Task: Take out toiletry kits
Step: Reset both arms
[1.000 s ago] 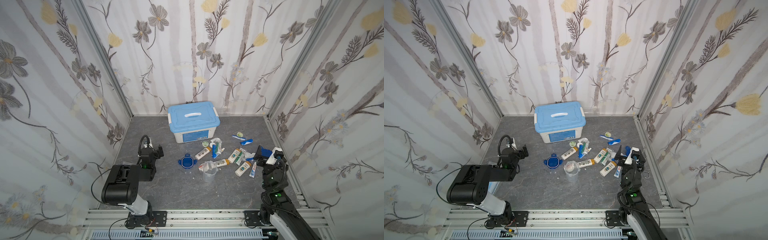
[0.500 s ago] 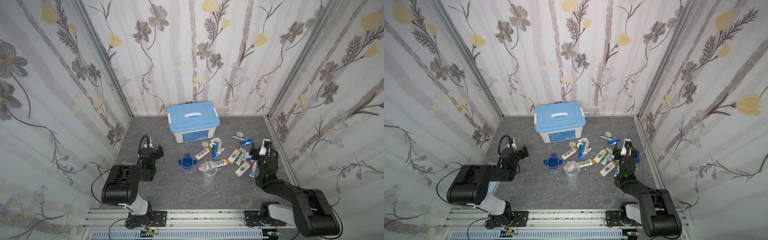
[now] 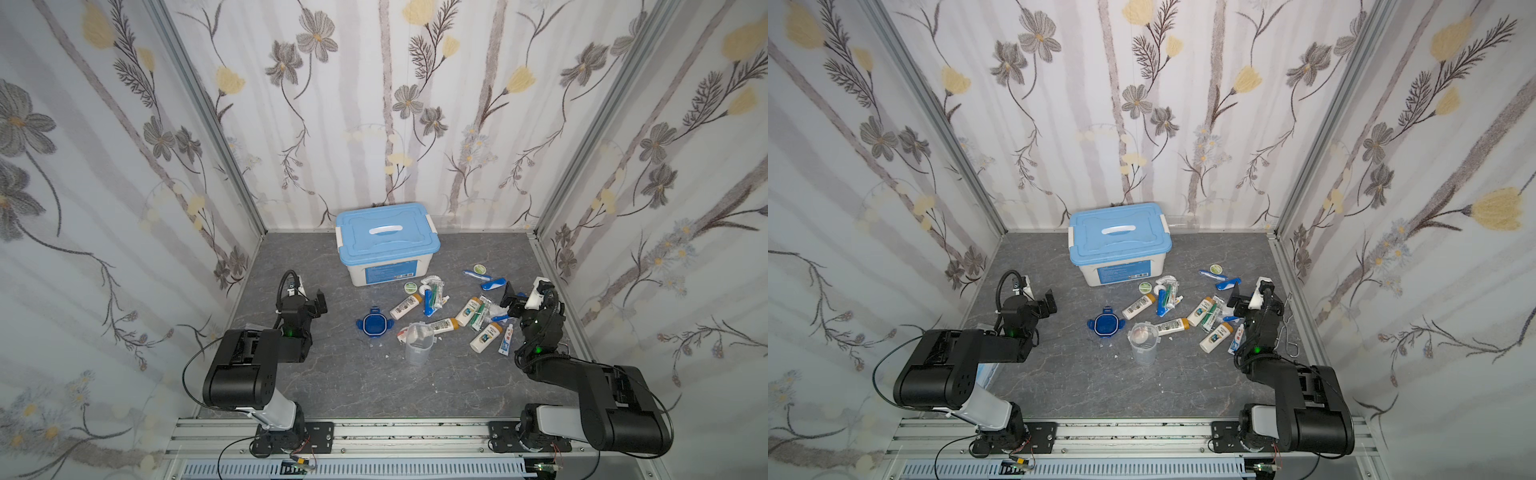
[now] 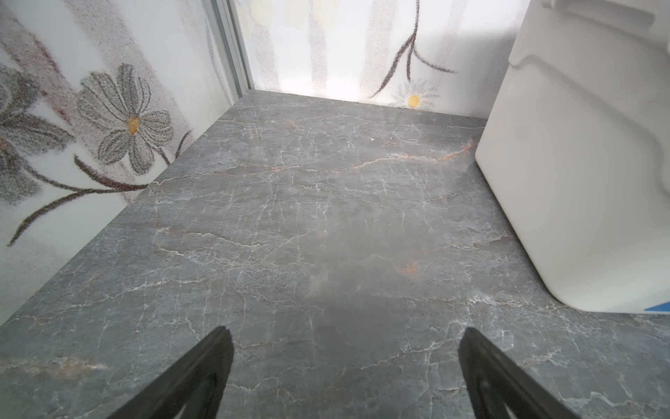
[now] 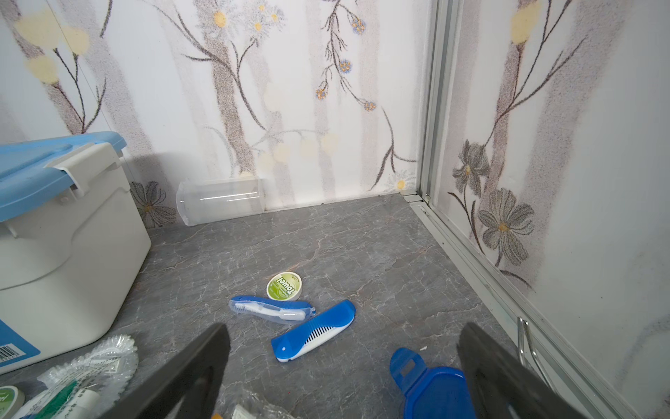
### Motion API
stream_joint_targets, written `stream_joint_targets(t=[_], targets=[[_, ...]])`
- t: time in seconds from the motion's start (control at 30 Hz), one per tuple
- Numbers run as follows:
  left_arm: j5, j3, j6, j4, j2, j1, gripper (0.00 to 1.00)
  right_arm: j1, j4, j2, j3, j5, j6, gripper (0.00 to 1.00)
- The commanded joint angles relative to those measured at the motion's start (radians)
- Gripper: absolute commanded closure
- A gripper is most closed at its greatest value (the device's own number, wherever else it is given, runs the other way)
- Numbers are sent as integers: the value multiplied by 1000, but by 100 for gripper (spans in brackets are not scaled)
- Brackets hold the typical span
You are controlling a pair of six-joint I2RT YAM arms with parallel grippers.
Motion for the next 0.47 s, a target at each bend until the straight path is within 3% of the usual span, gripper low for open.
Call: stream_joint_targets(t=[0.0, 0.43], targets=[[-2, 6, 0, 18, 1, 0, 0, 2, 24, -1, 7, -9, 4, 0], [-3, 5, 0, 18, 1, 0, 0, 5, 11, 2, 18, -39, -12, 0]])
